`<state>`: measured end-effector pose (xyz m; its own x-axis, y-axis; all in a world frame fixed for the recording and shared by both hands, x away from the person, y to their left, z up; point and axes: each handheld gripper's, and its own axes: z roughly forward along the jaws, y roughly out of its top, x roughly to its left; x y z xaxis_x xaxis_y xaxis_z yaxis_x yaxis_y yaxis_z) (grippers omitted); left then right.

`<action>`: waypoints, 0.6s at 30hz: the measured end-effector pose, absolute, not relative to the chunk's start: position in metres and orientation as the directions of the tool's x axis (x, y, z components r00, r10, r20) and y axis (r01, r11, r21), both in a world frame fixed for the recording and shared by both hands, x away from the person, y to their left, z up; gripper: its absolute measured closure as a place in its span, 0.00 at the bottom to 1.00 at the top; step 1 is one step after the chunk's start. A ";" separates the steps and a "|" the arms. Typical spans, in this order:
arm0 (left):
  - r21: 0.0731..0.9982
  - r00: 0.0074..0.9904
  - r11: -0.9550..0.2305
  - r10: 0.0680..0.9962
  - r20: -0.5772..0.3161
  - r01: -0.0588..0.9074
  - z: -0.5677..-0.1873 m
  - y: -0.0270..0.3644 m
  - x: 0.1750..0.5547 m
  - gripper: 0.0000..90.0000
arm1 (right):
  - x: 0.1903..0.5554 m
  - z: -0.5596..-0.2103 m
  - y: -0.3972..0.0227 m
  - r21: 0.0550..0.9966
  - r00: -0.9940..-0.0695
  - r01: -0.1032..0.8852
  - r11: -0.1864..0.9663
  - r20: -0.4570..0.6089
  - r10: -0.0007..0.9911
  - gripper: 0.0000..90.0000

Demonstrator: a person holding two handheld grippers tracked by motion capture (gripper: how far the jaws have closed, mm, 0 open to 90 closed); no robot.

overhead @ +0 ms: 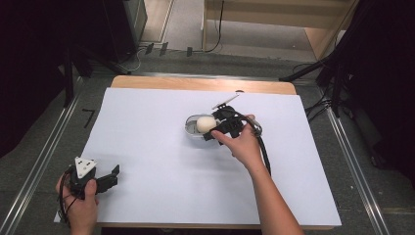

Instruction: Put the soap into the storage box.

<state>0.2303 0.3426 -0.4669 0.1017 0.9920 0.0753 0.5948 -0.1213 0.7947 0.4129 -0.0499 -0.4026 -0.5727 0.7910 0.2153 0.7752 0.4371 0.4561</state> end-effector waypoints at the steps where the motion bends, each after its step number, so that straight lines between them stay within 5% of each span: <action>1: 0.795 0.102 -0.121 0.992 0.075 0.595 -0.467 0.343 0.230 0.16 | 0.412 -0.403 -0.052 0.458 -0.574 0.774 0.438 0.214 0.790 0.21; 18: 0.794 0.101 -0.123 0.992 0.078 0.595 -0.467 0.342 0.230 0.16 | 0.395 -0.413 -0.087 0.460 -0.558 0.780 0.425 0.204 0.804 0.21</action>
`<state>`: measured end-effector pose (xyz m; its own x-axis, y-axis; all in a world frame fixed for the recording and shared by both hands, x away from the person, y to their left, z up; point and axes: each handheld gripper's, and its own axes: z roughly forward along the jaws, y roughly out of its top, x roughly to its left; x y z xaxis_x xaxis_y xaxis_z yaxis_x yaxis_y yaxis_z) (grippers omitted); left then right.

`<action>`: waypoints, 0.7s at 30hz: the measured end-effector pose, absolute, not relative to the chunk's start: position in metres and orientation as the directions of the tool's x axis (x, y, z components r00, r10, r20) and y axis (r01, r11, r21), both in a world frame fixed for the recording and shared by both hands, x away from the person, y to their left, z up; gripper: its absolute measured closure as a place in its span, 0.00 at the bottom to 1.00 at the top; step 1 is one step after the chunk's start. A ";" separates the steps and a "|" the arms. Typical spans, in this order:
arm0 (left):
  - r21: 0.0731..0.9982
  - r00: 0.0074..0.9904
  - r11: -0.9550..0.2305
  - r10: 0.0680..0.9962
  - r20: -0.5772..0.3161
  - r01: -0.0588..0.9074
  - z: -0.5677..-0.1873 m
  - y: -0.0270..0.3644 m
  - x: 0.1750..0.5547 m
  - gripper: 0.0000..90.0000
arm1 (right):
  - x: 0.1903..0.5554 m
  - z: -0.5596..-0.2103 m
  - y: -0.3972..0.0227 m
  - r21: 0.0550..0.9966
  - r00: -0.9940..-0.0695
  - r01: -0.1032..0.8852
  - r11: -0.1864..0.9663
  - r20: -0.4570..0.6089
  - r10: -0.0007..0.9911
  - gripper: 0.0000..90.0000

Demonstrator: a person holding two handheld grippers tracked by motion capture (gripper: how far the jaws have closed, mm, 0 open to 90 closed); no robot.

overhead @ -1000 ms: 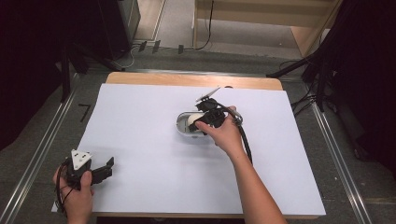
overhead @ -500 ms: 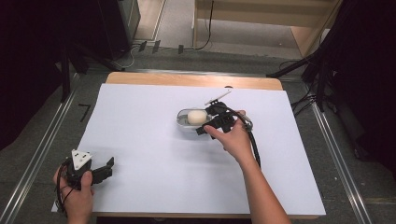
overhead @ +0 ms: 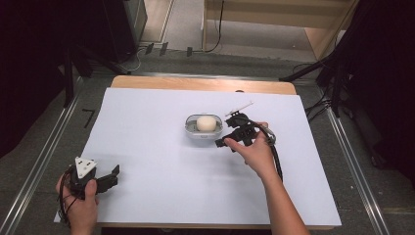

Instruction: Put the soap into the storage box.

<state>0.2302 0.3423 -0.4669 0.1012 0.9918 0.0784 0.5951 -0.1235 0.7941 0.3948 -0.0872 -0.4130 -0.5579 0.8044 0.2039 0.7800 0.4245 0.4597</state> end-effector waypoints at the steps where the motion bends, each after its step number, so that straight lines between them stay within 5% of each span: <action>1: 0.794 0.101 -0.122 0.992 0.077 0.595 -0.467 0.342 0.230 0.16 | 0.392 -0.415 -0.091 0.462 -0.559 0.778 0.426 0.200 0.805 0.21; 21: 0.796 0.100 -0.125 0.992 0.081 0.592 -0.467 0.342 0.230 0.16 | 0.363 -0.437 -0.149 0.483 -0.508 0.795 0.367 0.200 0.838 0.22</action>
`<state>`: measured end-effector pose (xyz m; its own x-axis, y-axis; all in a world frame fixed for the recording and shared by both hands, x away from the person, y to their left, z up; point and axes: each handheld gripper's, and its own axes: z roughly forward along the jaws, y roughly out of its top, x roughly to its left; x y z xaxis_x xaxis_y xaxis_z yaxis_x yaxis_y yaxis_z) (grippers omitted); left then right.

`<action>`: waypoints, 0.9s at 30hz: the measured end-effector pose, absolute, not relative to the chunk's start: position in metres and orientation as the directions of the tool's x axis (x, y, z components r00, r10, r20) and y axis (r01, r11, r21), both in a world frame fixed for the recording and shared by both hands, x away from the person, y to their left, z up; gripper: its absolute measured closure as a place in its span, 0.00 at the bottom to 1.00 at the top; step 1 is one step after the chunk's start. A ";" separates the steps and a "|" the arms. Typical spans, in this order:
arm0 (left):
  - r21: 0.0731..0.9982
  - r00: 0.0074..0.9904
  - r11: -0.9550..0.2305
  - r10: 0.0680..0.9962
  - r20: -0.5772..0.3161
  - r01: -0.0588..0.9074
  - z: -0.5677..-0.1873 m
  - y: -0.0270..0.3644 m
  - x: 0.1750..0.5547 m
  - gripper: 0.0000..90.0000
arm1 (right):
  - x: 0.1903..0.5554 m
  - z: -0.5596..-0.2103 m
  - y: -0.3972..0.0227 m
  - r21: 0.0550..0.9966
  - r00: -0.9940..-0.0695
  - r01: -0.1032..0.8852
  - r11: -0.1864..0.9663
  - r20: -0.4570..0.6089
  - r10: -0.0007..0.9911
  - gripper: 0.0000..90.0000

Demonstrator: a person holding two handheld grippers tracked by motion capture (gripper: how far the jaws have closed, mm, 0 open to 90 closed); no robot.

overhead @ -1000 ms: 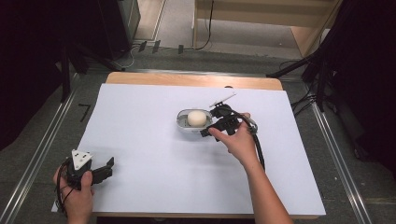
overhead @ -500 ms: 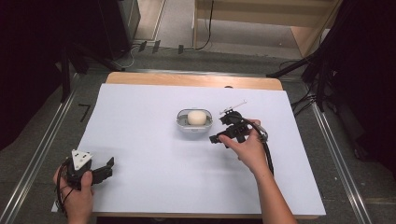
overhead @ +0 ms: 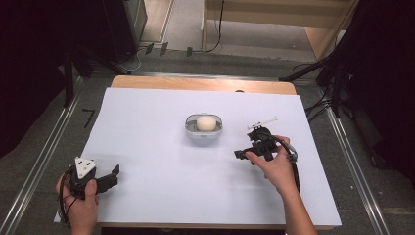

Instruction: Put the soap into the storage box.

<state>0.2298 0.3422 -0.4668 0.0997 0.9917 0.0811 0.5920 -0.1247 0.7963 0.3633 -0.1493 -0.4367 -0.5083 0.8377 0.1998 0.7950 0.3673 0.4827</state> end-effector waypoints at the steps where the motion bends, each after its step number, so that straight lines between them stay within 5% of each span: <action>1: 0.796 0.100 -0.125 0.992 0.081 0.592 -0.467 0.342 0.230 0.16 | 0.363 -0.437 -0.149 0.483 -0.508 0.795 0.367 0.200 0.838 0.22; 27: 0.795 0.099 -0.133 0.991 0.092 0.592 -0.467 0.341 0.230 0.16 | 0.320 -0.447 -0.225 0.522 -0.417 0.810 0.268 0.189 0.889 0.23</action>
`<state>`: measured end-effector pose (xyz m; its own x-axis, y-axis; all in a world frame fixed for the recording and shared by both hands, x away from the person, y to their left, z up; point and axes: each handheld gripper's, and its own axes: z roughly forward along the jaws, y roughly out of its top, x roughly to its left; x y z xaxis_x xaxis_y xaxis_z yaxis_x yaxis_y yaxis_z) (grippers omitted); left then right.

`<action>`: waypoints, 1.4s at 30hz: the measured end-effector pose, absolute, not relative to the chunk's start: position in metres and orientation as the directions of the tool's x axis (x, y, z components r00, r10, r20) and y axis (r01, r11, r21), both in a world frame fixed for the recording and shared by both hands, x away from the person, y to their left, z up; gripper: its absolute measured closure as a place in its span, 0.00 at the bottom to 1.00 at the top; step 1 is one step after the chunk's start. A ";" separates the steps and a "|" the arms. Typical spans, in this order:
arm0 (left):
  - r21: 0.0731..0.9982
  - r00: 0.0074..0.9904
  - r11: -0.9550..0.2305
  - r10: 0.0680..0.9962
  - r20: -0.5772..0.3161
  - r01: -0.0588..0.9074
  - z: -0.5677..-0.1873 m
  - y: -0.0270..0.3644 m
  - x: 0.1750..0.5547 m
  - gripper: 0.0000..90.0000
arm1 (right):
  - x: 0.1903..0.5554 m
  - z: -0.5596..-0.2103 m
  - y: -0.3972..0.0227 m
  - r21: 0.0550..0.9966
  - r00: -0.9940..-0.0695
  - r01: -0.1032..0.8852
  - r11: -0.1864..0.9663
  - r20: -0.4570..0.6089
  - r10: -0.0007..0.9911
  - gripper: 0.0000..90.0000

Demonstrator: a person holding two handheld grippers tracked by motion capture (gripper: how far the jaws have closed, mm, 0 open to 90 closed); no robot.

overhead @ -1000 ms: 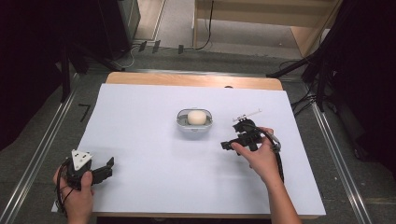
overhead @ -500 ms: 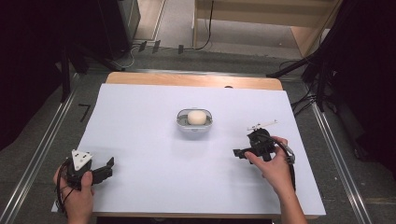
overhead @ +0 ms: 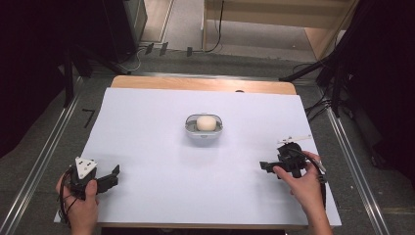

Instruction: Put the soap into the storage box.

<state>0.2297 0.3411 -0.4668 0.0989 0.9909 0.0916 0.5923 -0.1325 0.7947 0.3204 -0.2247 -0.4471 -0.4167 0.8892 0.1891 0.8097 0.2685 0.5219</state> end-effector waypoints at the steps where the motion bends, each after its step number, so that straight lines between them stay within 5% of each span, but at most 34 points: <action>1: 0.795 0.099 -0.133 0.991 0.092 0.592 -0.467 0.341 0.230 0.16 | 0.320 -0.447 -0.225 0.522 -0.417 0.810 0.268 0.189 0.889 0.23; 42: 0.802 0.106 -0.134 0.990 0.089 0.583 -0.467 0.341 0.229 0.16 | 0.259 -0.478 -0.327 0.630 -0.350 0.768 0.114 0.263 0.899 0.15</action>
